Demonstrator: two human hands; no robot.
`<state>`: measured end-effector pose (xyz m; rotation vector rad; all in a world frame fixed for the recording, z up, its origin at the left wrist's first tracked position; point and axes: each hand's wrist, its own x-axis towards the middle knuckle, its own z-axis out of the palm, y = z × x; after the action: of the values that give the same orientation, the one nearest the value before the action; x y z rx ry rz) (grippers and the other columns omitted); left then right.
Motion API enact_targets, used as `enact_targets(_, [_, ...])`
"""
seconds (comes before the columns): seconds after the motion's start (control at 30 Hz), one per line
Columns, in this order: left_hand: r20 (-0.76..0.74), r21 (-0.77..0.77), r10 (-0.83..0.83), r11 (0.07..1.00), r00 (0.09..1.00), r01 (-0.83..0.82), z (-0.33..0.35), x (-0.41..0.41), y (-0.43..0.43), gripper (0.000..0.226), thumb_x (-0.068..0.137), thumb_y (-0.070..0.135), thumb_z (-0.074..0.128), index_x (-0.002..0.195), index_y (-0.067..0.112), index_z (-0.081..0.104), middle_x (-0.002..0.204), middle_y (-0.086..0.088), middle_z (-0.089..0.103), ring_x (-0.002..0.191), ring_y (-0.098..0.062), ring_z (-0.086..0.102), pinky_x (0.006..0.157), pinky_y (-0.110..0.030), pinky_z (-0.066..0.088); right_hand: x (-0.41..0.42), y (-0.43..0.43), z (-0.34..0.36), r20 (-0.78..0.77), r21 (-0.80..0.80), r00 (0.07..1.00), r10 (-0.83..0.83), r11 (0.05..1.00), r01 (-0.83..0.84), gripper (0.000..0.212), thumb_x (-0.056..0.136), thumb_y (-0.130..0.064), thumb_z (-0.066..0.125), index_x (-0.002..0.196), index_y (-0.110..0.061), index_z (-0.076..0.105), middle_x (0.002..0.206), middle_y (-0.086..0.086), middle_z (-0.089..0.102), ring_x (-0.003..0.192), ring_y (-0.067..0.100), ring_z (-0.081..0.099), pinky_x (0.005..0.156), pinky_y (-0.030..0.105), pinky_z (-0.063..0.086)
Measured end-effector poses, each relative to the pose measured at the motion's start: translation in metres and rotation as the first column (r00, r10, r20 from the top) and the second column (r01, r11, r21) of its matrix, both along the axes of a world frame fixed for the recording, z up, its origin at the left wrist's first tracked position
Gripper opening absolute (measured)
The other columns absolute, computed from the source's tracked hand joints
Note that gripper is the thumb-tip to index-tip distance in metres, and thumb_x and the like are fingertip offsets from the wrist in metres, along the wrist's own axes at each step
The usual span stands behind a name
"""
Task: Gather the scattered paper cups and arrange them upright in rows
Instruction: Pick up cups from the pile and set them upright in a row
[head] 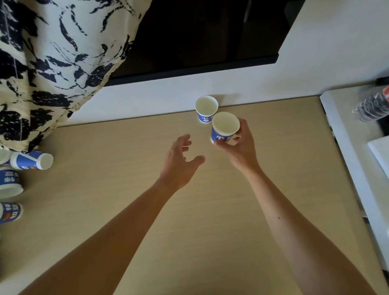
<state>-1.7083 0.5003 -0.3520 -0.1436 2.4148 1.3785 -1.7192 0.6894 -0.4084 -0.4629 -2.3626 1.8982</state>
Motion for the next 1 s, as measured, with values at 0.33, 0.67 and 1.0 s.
enact_targets(0.33, [0.026, -0.003, 0.080, 0.997, 0.996, -0.080, -0.017, 0.000, -0.007, 0.062, 0.082, 0.021, 0.075, 0.138, 0.021, 0.047, 0.122, 0.008, 0.059, 0.114, -0.009, 0.056, 0.090, -0.027, 0.048, -0.065, 0.034, -0.041, 0.018, 0.247, 0.982, -0.187, 0.953, 0.177, 0.058, 0.069, -0.019, 0.081, 0.119, -0.016, 0.053, 0.102, -0.008, 0.065, 0.089, 0.009, 0.060, 0.079, 0.038, 0.056])
enact_targets(0.67, [0.033, 0.004, 0.100, 0.995, 0.994, -0.100, -0.024, 0.001, -0.014, 0.056, 0.083, 0.018, 0.074, 0.135, 0.020, 0.050, 0.121, 0.008, 0.060, 0.113, -0.008, 0.056, 0.093, -0.035, 0.053, -0.089, 0.033, -0.054, 0.001, 0.272, 0.980, -0.197, 0.943, 0.190, 0.062, 0.067, -0.022, 0.083, 0.122, -0.016, 0.054, 0.110, -0.004, 0.069, 0.097, 0.015, 0.065, 0.084, 0.036, 0.055])
enact_targets(1.0, [0.037, 0.020, 0.126, 0.992, 0.991, -0.127, -0.026, 0.004, -0.027, 0.056, 0.084, 0.020, 0.074, 0.134, 0.021, 0.050, 0.121, 0.009, 0.059, 0.113, -0.007, 0.055, 0.092, -0.032, 0.052, -0.073, 0.028, -0.053, 0.049, 0.213, 0.968, -0.244, 0.950, 0.229, 0.084, 0.065, -0.010, 0.081, 0.139, -0.018, 0.043, 0.133, -0.002, 0.057, 0.119, 0.013, 0.059, 0.100, 0.036, 0.051])
